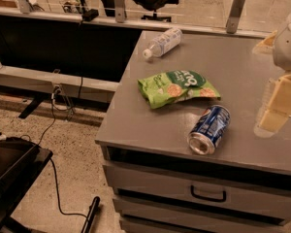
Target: Place pepsi can upright
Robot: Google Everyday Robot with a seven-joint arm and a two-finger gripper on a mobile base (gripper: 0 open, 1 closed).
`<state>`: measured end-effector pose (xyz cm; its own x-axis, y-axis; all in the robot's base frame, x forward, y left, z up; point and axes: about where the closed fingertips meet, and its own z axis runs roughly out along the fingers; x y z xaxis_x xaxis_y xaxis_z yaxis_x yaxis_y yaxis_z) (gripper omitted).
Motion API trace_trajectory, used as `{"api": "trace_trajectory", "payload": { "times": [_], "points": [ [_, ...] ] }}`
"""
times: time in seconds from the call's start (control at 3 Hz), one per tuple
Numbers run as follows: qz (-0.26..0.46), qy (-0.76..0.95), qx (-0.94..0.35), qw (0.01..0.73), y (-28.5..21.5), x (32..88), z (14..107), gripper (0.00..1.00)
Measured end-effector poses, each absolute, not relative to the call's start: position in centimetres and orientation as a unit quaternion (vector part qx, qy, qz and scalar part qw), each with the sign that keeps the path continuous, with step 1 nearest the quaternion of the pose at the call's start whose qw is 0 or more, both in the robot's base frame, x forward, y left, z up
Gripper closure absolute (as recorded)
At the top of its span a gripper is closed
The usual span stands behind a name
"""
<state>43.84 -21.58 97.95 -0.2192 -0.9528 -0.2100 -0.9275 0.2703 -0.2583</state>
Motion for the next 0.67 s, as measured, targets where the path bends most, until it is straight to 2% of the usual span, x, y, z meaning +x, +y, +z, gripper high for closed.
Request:
{"api": "trace_trajectory", "payload": {
  "times": [0.67],
  "points": [
    [-0.033, 0.802, -0.571, 0.175, -22.0, 45.1, 97.7, 0.0]
  ]
}}
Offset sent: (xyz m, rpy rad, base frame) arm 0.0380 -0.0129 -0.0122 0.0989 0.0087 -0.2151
